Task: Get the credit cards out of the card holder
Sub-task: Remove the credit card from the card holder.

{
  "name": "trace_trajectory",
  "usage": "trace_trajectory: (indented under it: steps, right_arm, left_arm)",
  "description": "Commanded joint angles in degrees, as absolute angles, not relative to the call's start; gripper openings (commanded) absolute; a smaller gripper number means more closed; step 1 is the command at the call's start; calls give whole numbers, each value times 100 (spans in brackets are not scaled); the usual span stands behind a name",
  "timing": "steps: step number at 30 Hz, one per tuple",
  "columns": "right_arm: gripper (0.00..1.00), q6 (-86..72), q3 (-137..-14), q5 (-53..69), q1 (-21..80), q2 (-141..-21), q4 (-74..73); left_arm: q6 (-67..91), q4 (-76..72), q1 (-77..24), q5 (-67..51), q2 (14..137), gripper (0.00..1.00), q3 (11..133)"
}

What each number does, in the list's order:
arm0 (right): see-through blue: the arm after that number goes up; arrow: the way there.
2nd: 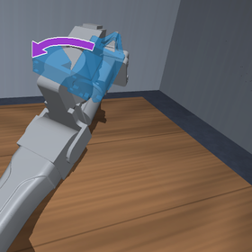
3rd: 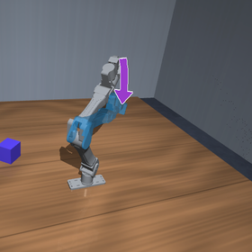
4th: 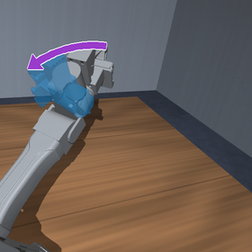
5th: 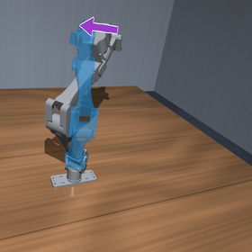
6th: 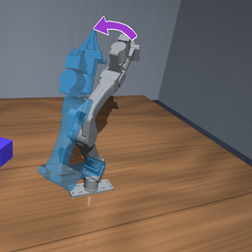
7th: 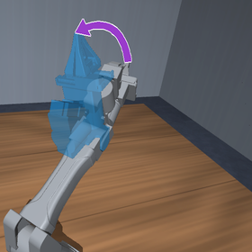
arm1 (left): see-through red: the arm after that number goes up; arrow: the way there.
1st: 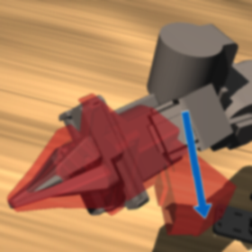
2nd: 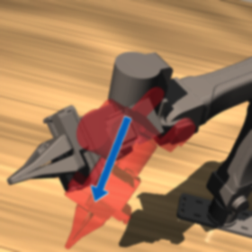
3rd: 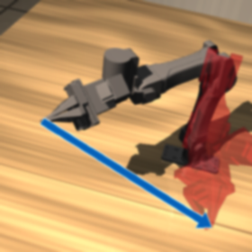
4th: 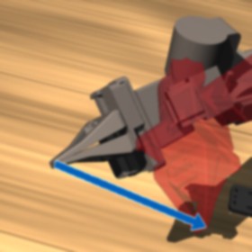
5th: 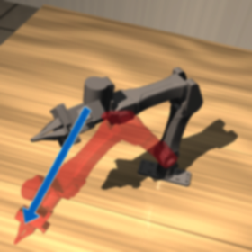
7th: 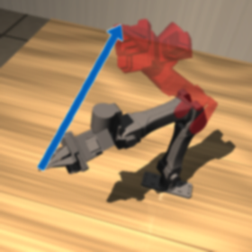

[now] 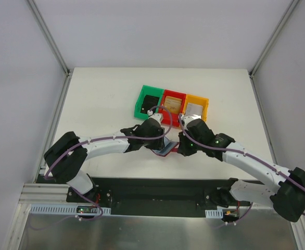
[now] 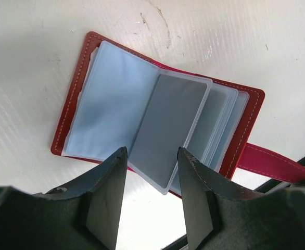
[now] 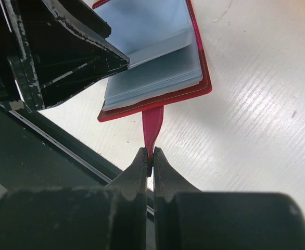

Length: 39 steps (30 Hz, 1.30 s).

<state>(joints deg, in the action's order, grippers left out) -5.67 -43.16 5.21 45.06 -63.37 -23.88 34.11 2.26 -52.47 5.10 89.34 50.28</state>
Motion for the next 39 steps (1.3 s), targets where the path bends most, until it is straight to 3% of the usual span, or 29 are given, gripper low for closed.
trace_trajectory:
  steps: [1,17,23,29,39]
  right_arm:
    - [0,-466,-4298,589,4439,-6056,-2593]
    - [0,-264,-4105,659,4272,-5897,-2751]
    - [0,-193,-4008,694,4122,-5924,-2769]
    - [0,-237,-3894,686,4061,-6003,-2707]
    - [0,-395,-3771,598,3929,-6099,-2628]
  left_arm:
    - [3463,738,-4993,993,8877,42,4861]
    - [3840,809,-4518,1046,8184,41,4316]
    - [3534,-701,-4526,11,7462,46,3814]
    - [3287,-1449,-4719,-1361,7988,47,4227]
    - [3357,-1459,-4834,-1161,9140,43,4614]
